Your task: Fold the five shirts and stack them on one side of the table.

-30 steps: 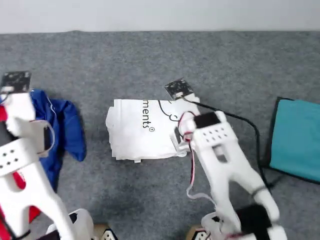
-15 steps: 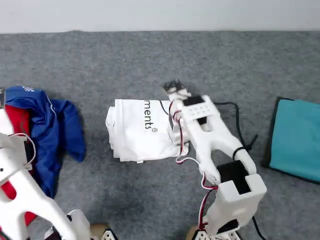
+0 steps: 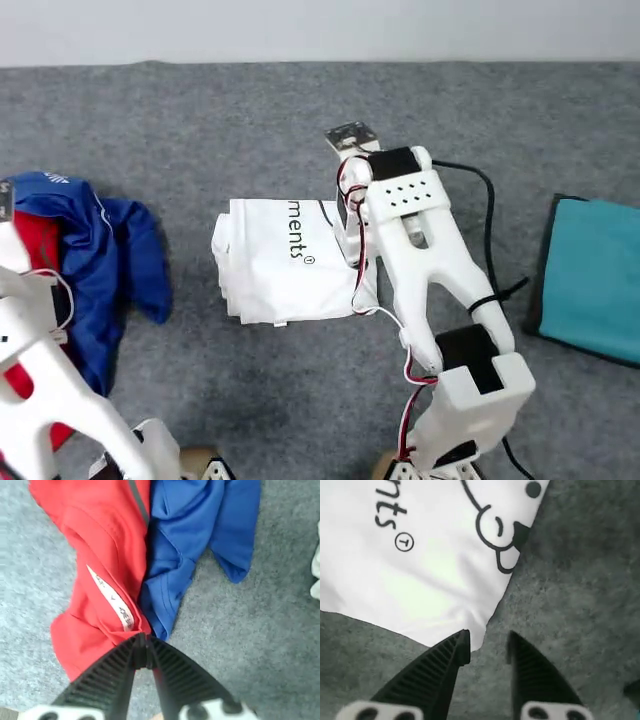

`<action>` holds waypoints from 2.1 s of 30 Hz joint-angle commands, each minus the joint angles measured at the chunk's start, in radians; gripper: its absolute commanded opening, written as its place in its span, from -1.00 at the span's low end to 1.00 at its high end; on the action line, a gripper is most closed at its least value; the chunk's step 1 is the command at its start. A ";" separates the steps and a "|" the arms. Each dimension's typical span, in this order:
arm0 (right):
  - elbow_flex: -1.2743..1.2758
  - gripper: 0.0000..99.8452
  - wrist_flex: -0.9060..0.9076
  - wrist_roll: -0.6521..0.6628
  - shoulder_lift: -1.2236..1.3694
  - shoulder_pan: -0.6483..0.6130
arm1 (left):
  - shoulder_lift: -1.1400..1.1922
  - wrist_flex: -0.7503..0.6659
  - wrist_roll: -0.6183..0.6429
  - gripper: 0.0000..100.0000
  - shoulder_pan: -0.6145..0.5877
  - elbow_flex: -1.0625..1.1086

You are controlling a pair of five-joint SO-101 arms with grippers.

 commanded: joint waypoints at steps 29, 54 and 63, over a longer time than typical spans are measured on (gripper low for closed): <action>-0.049 -0.99 -0.097 -0.138 0.348 -0.113 | -0.026 -0.049 -0.002 -0.99 -0.002 0.073; -0.338 -0.98 -0.114 1.108 0.232 0.384 | -0.034 -0.041 -0.002 -0.99 -0.002 0.073; -0.417 -0.96 -0.219 1.243 0.328 0.381 | -0.034 -0.041 -0.003 -0.99 0.002 0.073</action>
